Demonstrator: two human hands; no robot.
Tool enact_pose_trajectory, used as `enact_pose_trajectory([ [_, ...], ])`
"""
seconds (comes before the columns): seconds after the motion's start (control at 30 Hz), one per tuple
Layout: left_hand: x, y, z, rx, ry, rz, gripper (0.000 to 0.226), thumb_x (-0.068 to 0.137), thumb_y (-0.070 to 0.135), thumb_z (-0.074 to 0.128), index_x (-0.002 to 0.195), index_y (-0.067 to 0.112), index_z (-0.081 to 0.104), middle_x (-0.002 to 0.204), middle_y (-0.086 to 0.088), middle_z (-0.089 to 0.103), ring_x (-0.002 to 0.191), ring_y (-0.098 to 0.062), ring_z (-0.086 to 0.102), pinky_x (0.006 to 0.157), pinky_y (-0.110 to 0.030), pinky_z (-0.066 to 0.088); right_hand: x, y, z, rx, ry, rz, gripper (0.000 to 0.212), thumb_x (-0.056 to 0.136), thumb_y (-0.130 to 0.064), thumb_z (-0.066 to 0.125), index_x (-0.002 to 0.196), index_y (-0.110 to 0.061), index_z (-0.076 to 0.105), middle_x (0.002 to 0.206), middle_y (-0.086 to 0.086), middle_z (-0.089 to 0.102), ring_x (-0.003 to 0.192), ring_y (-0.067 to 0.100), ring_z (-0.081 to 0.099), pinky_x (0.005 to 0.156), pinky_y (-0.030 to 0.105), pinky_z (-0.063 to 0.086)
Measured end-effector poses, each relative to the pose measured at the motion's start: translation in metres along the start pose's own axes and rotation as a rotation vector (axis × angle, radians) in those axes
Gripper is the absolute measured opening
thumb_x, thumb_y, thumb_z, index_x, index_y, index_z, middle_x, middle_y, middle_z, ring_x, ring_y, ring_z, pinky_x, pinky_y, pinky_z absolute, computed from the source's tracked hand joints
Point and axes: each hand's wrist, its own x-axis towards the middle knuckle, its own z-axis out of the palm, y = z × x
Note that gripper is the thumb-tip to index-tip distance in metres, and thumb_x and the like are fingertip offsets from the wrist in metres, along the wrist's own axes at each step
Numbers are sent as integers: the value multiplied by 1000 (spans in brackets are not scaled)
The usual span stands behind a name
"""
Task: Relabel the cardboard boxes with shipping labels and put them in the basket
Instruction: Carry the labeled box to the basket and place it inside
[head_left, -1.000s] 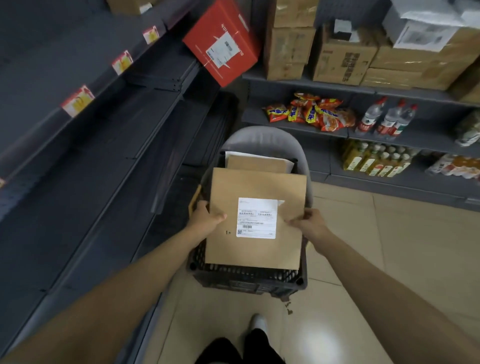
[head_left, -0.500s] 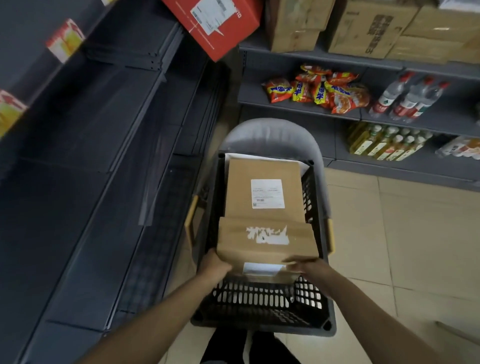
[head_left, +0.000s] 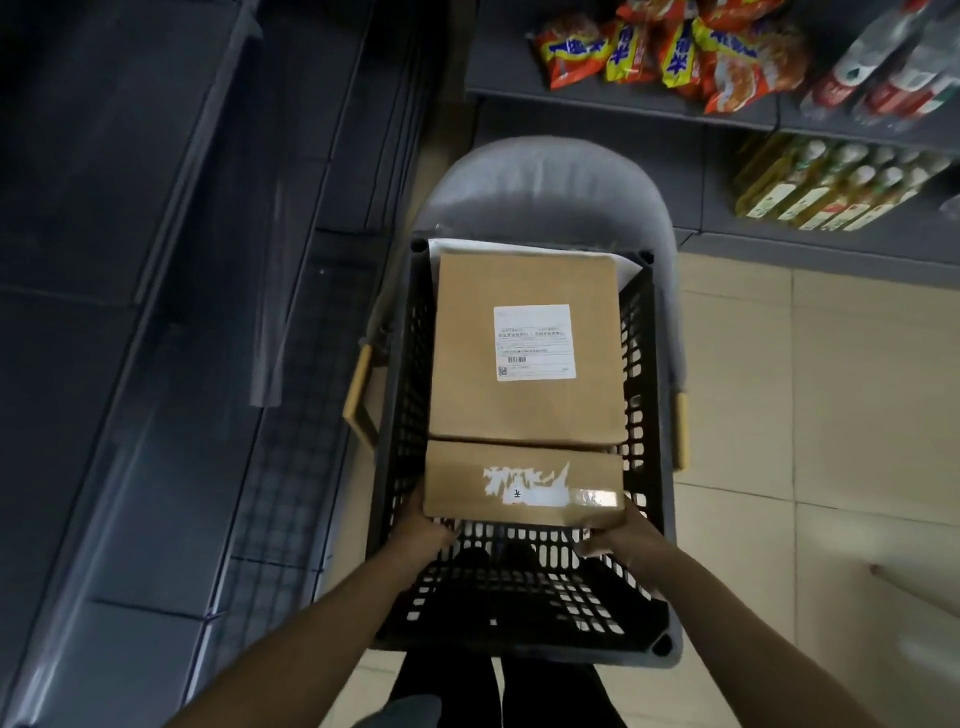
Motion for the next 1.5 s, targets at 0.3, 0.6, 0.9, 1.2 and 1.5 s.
enact_pose_trajectory([
  [0.3,24,-16,5,-187,43,-165,65,85,-2,62,142,21,40,120,-1,57,104,-20,54,85,-29,46,21,-6,3,71,40,29,78,72,12,73,140,-8,41,117,17,64,100,29,66,73,39,59],
  [0.6,-4,4,3,-217,-70,-416,26,93,6,48,118,11,47,113,-12,53,102,-27,52,88,-34,43,0,-29,7,-69,149,39,114,67,12,77,153,-20,10,149,14,34,129,36,42,94,47,49],
  [0.9,-49,51,-31,104,0,-225,8,95,19,49,93,12,53,91,-6,55,80,-17,53,62,-23,44,-45,-71,-13,-584,260,-182,73,76,-2,66,141,-17,35,118,11,60,94,24,58,68,26,48],
  [1.2,-117,127,-51,635,222,164,24,94,22,49,72,13,55,74,-2,53,77,-20,57,52,-25,38,-108,-121,-27,-915,346,-412,58,83,-16,63,136,-11,41,123,11,58,110,26,58,78,28,50],
  [1.5,-236,180,-87,866,576,645,32,92,22,50,122,13,54,125,-10,55,112,-27,55,92,-36,46,-230,-177,-12,-962,719,-801,50,85,-8,61,132,-20,51,124,7,58,114,25,53,92,35,50],
])
